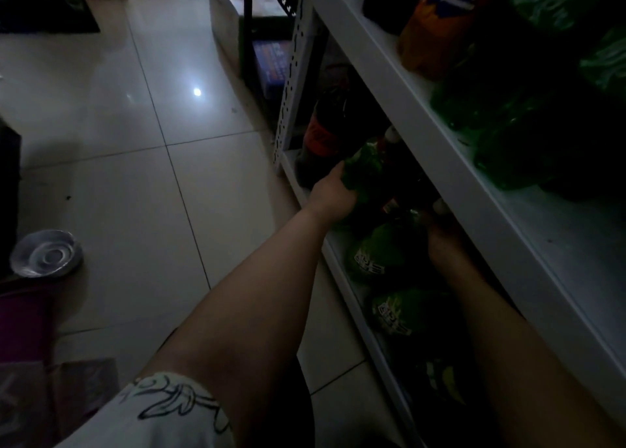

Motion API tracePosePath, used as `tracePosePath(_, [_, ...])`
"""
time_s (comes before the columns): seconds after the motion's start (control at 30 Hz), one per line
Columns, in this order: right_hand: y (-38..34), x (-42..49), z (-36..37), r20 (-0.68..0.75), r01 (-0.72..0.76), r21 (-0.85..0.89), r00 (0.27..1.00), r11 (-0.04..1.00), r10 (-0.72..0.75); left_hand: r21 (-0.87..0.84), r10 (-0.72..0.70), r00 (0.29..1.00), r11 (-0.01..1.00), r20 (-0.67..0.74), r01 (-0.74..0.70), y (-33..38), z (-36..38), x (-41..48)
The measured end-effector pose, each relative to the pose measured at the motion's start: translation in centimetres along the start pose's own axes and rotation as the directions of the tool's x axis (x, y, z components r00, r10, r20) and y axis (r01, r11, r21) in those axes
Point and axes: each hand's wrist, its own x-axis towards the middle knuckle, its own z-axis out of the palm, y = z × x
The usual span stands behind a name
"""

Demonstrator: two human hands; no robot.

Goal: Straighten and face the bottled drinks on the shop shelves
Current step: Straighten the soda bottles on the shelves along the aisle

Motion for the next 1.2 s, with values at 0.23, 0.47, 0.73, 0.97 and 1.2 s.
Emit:
tracePosePath(0.23, [-0.1, -0.4, 0.8, -0.156, -0.05, 0.072, 0.986, 0.996, 0.061, 0.079, -0.067, 0.997, 0.994, -0.034, 0.069, 0.7, 0.9, -0.3])
tracePosePath(0.47, [-1.5, -3.0, 0.8, -0.134, -0.118, 0.117, 0.982, 0.986, 0.134, 0.054, -0.049, 0.999, 0.997, 0.005, 0.048, 0.3, 1.3, -1.0])
tracePosePath(0.73, [-4.7, -7.4, 3.6, -0.397, 0.189, -0.157, 0.887, 0.969, -0.237, 0.025, 0.002, 0.999, 1.0, 0.036, -0.003, -0.1, 0.7, -0.8])
tracePosePath(0.97, [-11.2, -7.8, -0.6, -0.441, 0.629, -0.246, 0.605, 0.738, -0.663, 0.0, -0.022, 0.994, 1.0, -0.105, 0.022, 1.7, -0.7, 0.0])
tracePosePath(1.2, [-16.0, -8.4, -9.0, -0.625, 0.684, -0.221, 0.447, 0.695, -0.639, -0.007, 0.209, 0.87, 0.971, -0.447, -0.237, 6.9, -3.7, -2.5])
